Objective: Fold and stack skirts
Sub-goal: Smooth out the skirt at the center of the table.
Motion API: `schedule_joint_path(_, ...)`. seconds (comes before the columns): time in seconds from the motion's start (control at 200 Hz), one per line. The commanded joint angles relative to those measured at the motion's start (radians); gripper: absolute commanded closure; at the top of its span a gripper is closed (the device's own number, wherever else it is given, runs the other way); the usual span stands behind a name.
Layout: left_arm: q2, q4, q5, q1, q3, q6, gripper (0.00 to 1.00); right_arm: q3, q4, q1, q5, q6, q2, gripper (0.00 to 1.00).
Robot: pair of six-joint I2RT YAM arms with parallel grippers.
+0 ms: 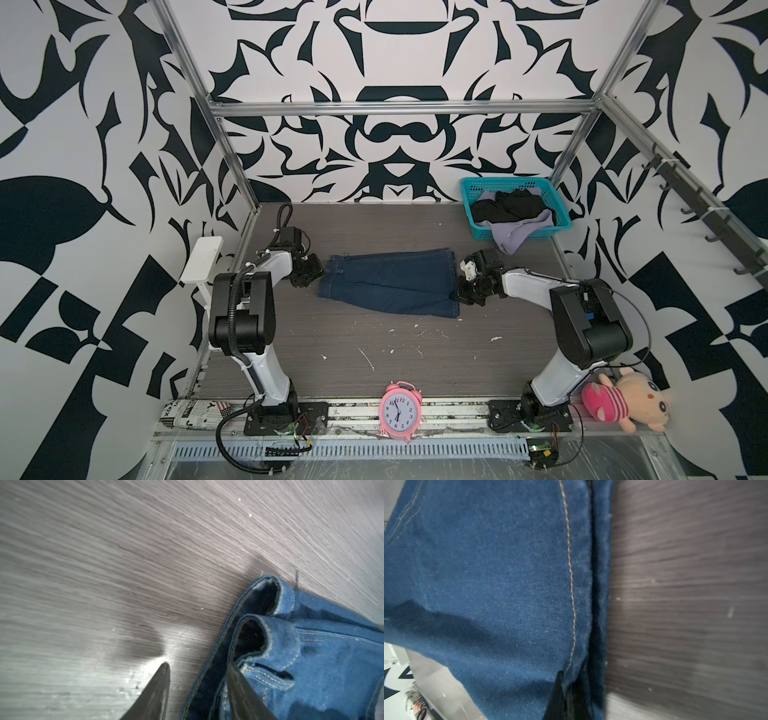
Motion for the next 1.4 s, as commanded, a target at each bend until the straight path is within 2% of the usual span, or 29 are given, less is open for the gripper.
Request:
schedule_joint_path(0.0,-0.074,-0.045,-0.055,0.001,-0.015,-0.006,0.51,-0.035,-0.009,-0.003,0.144,-0.036,0.04,1.0)
schedule_joint_path(0.09,-0.152,-0.061,-0.086,-0.003,-0.028,-0.036,0.51,-0.026,-0.025,-0.003,0.156,-0.04,0.053,0.98)
schedule_joint_path(0.265,-0.325,-0.095,-0.207,-0.093,-0.039,-0.063,0.48,0.017,-0.099,0.023,0.18,-0.038,-0.039,0.68)
schedule_joint_path(0.29,-0.341,-0.087,-0.199,-0.106,-0.042,-0.067,0.48,0.031,-0.12,0.032,0.197,-0.039,-0.066,0.67)
schedule_joint_path(0.415,-0.346,0.021,-0.043,-0.119,-0.083,-0.085,0.48,0.106,-0.209,0.063,0.293,-0.033,-0.191,0.43)
schedule_joint_path(0.44,-0.333,0.041,-0.018,-0.119,-0.09,-0.087,0.49,0.128,-0.227,0.068,0.299,-0.036,-0.203,0.42)
schedule_joint_path(0.535,-0.265,0.099,0.055,-0.124,-0.101,-0.102,0.57,0.203,-0.288,0.106,0.329,-0.055,-0.219,0.43)
schedule_joint_path(0.655,-0.209,0.168,0.056,-0.155,-0.127,-0.126,0.6,0.2,-0.252,0.142,0.311,-0.051,-0.199,0.47)
schedule_joint_path(0.755,-0.184,0.235,0.064,-0.176,-0.163,-0.139,0.61,0.179,-0.207,0.154,0.268,-0.052,-0.176,0.61)
schedule_joint_path(0.845,-0.152,0.279,0.087,-0.176,-0.19,-0.156,0.63,0.127,-0.127,0.154,0.249,-0.033,-0.155,0.86)
schedule_joint_path(0.87,-0.14,0.284,0.085,-0.173,-0.194,-0.156,0.64,0.121,-0.118,0.153,0.259,-0.027,-0.142,0.89)
schedule_joint_path(0.965,-0.099,0.315,0.092,-0.151,-0.218,-0.179,0.65,0.103,-0.107,0.13,0.278,-0.032,-0.094,0.91)
schedule_joint_path(1.11,-0.04,0.436,0.191,-0.072,-0.291,-0.278,0.69,0.07,-0.082,0.09,0.278,-0.022,-0.027,0.94)
schedule_joint_path(1.23,-0.029,0.452,0.19,-0.057,-0.308,-0.278,0.7,0.049,-0.05,0.076,0.259,-0.005,0.016,0.95)
schedule_joint_path(1.395,-0.091,0.458,0.177,-0.049,-0.325,-0.279,0.63,0.039,-0.009,0.067,0.198,0.023,0.051,0.96)
